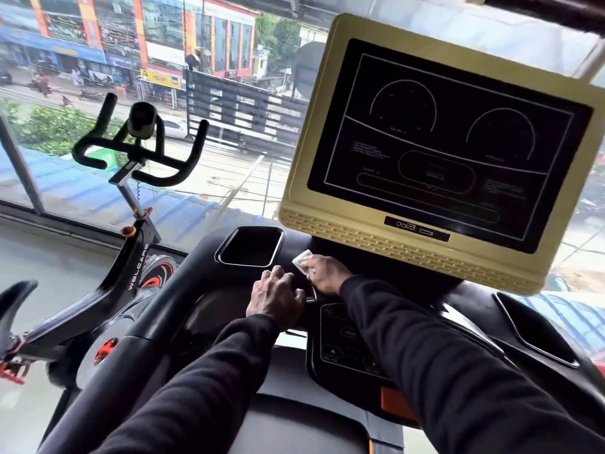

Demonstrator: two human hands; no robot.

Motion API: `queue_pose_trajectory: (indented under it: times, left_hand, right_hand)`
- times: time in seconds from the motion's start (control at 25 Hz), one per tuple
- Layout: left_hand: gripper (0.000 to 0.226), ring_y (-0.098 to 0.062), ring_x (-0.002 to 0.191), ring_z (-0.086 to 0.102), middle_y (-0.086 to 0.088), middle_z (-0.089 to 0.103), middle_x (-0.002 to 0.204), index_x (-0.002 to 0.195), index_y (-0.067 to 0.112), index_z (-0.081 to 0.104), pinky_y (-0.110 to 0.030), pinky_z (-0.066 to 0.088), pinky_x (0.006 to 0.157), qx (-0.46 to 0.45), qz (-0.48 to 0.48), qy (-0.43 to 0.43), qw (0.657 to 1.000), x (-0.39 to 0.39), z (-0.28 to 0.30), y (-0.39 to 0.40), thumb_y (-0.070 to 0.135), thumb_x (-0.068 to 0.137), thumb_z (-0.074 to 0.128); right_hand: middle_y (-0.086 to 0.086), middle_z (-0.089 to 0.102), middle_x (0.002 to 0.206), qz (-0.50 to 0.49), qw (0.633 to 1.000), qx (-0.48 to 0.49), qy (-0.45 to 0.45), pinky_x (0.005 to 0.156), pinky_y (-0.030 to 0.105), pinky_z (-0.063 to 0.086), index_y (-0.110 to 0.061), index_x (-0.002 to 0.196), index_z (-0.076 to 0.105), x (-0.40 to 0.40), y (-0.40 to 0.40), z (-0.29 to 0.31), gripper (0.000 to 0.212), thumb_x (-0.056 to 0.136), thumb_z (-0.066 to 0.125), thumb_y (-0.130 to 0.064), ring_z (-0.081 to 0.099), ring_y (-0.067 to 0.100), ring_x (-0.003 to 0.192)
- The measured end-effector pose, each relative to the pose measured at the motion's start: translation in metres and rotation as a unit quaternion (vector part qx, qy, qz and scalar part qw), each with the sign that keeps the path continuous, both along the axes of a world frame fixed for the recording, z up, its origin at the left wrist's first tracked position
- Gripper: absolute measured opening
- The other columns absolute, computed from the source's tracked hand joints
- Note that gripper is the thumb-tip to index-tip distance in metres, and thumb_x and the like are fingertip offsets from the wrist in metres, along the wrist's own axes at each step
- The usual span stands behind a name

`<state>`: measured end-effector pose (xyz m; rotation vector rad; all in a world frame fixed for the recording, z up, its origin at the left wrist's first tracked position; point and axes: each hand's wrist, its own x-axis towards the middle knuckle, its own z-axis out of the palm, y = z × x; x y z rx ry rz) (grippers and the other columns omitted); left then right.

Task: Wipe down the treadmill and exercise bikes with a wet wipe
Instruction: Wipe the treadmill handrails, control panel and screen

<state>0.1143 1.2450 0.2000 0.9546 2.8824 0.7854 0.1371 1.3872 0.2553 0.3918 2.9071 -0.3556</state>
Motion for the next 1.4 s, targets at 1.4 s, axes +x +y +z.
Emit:
queue_pose_trajectory:
  times: [1.4]
  left_hand:
    - [0.038,-0.027,0.121,0.052,-0.005,0.06,0.128,0.128,0.012,0.064,-0.037,0.042,0.1,0.24,0.015,0.265,0.934,-0.183,0.3,0.157,0.022,0.092,0.06]
  right_hand:
    - [0.011,0.049,0.122,0.007,0.849,0.206,0.487,0.098,0.035,0.046,-0.013,0.126,0.064,-0.106,0.16,0.317,0.049,0.084,0.048,0.005,0.05,0.025,0.111]
